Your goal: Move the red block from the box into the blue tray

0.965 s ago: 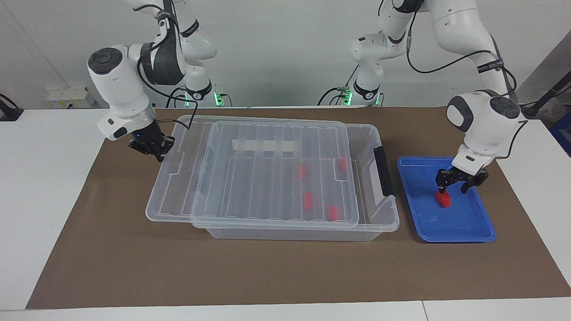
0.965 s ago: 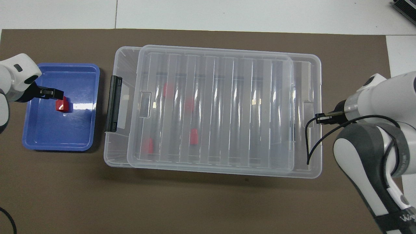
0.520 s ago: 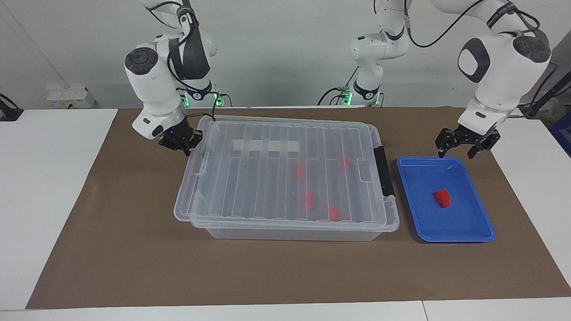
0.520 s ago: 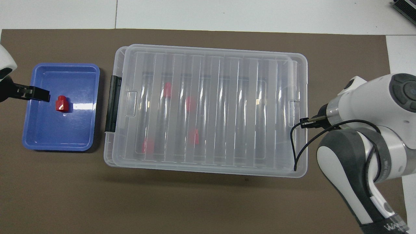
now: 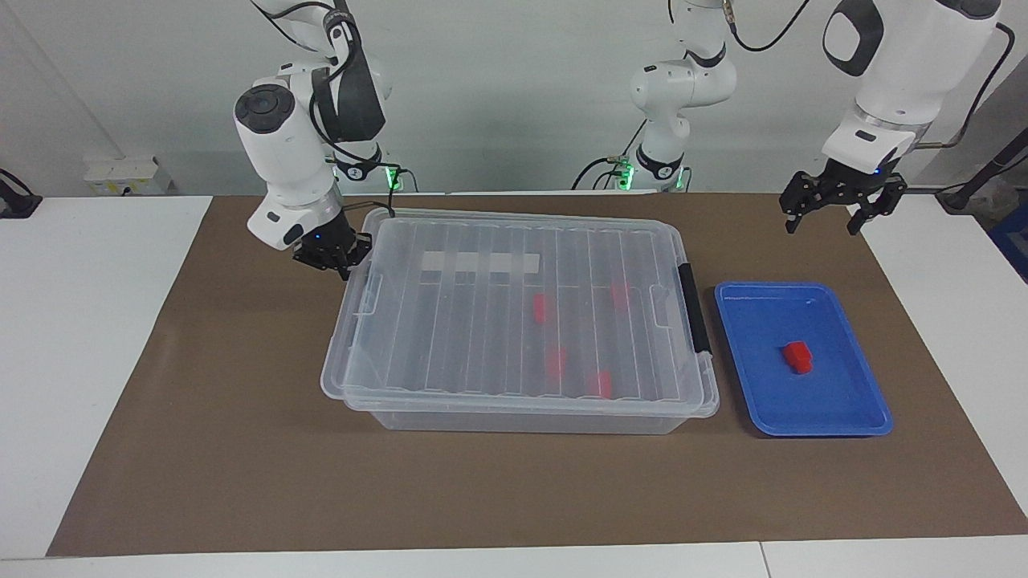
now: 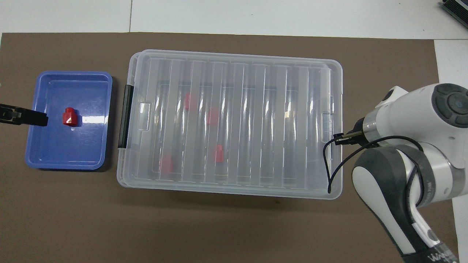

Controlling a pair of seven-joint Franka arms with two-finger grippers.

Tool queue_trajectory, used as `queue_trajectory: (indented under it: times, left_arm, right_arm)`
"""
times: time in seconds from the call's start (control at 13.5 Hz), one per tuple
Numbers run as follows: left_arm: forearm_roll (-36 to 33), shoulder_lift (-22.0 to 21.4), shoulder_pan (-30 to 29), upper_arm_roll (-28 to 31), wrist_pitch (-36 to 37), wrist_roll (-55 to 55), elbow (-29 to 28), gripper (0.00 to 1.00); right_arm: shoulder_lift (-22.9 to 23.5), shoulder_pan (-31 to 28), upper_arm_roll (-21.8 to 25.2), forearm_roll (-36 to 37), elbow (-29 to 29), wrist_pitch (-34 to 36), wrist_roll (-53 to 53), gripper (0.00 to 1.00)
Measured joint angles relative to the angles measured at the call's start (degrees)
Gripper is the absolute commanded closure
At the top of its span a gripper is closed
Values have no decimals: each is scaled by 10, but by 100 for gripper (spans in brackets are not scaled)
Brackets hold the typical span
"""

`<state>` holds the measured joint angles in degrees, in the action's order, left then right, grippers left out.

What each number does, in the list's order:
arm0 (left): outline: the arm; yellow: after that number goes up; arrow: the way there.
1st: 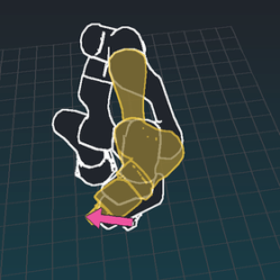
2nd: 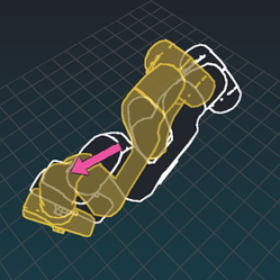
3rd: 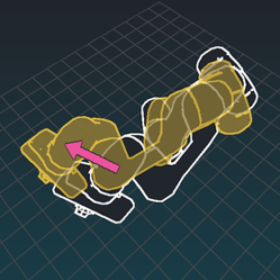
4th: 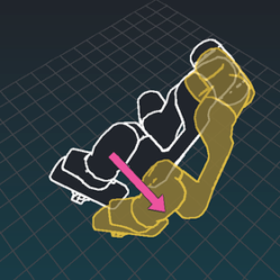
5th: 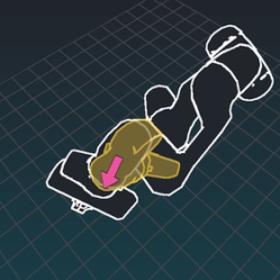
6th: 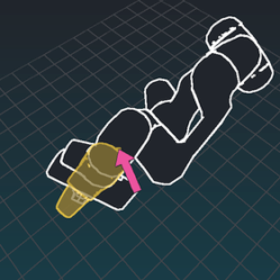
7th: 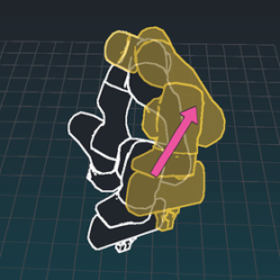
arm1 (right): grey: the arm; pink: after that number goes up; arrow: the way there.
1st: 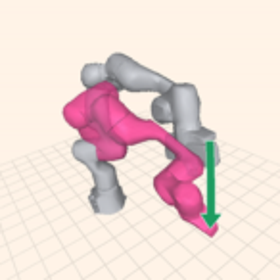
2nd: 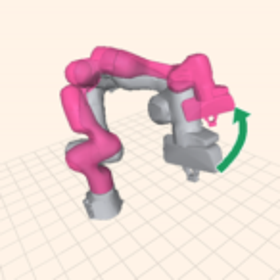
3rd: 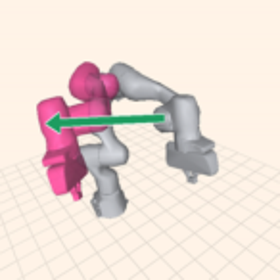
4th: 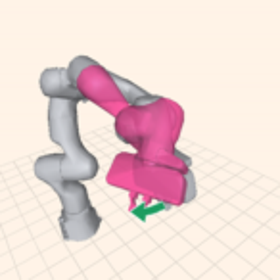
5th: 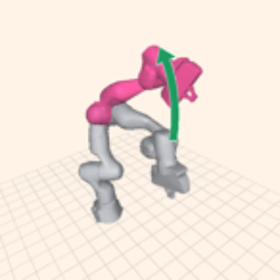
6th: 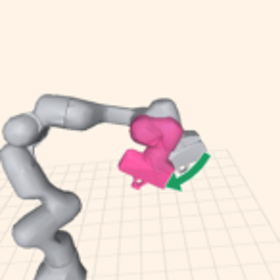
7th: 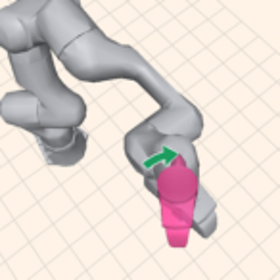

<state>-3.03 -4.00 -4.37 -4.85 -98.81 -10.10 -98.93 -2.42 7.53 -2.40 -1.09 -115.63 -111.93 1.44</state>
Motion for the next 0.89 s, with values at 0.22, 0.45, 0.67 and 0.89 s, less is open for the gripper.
queue_trajectory:
  times: [0.22, 0.45, 0.67, 0.89]
  left_arm:
    - [0, -1, 1, 0, 10, 0, 0, 0]
    - [4, -5, 5, -17, 50, 23, 3, 0]
    - [19, -9, 10, -43, 68, 81, 4, 0]
    - [19, -11, 13, -49, 72, 97, 4, 0]
  right_arm:
    - [0, 10, 0, 0, 0, -8, 0, 100]
    - [-1, 11, 0, -1, 2, -9, 5, 100]
    - [-16, 10, 4, -1, 7, -9, 72, 57]
    - [-37, 5, 10, -1, 9, 3, 131, 0]
